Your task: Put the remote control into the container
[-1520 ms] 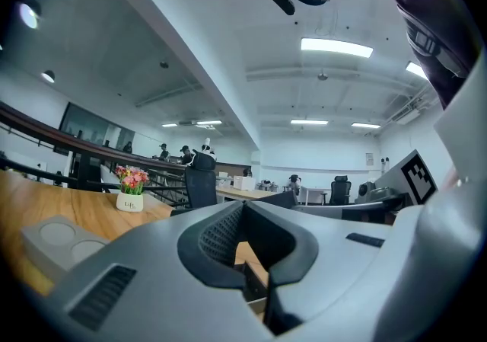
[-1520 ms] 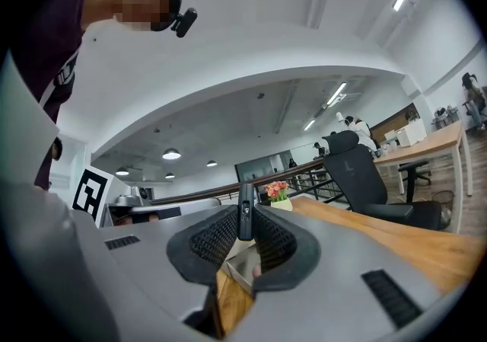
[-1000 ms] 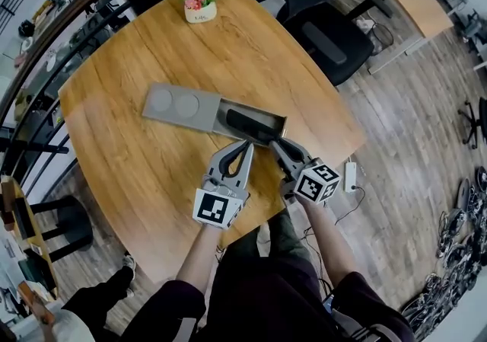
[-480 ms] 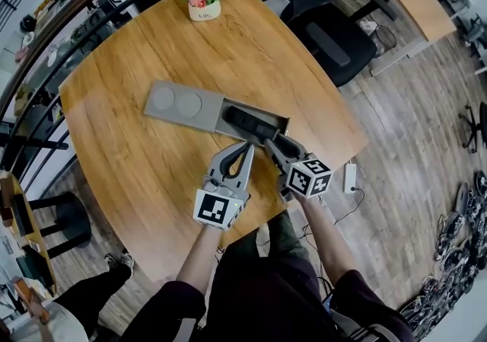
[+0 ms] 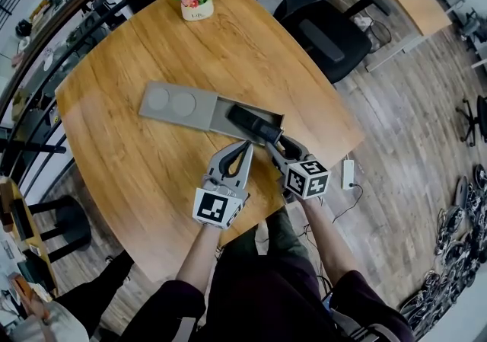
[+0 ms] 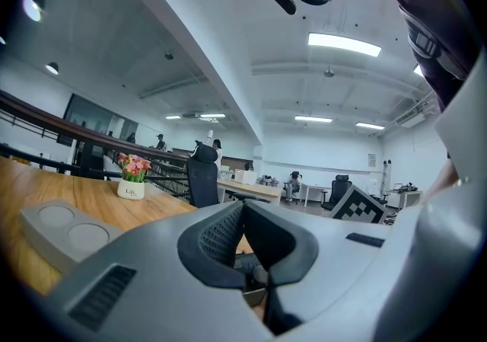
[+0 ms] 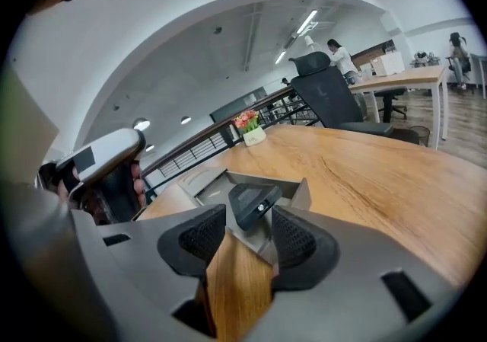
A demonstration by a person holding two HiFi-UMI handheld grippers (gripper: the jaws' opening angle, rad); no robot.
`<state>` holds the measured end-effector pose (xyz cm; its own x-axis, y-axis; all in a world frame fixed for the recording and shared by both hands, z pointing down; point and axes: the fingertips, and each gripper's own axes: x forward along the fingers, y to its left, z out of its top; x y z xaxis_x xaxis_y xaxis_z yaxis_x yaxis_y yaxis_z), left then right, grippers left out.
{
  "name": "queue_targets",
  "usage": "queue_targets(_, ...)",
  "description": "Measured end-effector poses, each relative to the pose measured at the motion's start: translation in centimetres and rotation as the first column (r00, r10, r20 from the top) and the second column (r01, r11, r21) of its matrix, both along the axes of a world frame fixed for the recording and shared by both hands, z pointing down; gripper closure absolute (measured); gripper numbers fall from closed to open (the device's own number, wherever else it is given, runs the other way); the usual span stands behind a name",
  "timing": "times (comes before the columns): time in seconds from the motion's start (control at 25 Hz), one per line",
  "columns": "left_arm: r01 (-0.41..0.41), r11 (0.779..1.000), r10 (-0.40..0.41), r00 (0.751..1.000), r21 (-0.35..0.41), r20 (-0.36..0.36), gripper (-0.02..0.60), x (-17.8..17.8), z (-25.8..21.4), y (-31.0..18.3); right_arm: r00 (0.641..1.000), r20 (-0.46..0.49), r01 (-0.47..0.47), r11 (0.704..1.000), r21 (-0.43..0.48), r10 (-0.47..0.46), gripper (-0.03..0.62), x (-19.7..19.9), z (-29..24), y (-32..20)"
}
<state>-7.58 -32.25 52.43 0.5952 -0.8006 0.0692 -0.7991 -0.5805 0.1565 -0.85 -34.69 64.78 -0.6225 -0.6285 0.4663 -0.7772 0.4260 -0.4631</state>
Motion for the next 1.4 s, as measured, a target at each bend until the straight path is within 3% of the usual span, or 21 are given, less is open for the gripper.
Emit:
queue_targets(0.2,-0.005,1.0,0.005,1.0,0.004,-0.011,0.569,0.6,-0.2,0.3,0.977,-0.187,0.109,0.994,0.005,-0.106,0.396,0.3,1.2,1.6)
queue_targets(0.32,-0.002,1.0,0.002,1.0,-0.002,-0.02,0.569,0.7,-0.2,0.4,0.953,-0.251,0.168,0.986,-0.022,-0.168,0.388,0.2,2.0,2.5)
queue_targets(0.48,0.001,1.0,-0.001,1.0,-0.007,-0.027,0.569,0.8,-0.2,0.6,0.96,-0.23,0.156,0.987,-0.033,-0.159,0.385,0.4,2.2,3.2)
queue_targets(0.84,0.008,1.0,-0.008,1.0,-0.001,-0.015,0.569,0.7,-0.6,1.4,0.967,-0.197,0.175,0.984,0.045,-0.163,0.385,-1.6,-0.2,1.4)
queue_targets(1.08,0.026,0.999,-0.026,1.0,0.021,-0.013,0.569,0.1,-2.3,1.7,0.976,-0.169,0.169,0.965,0.202,-0.135,0.387,-2.5,-6.2,1.0)
queue_targets(1.4,0.063,0.997,-0.063,0.998,0.054,-0.014,0.569,0.2,-6.9,3.0,0.984,-0.154,0.154,0.874,0.461,-0.092,0.387,-2.1,-16.7,3.3)
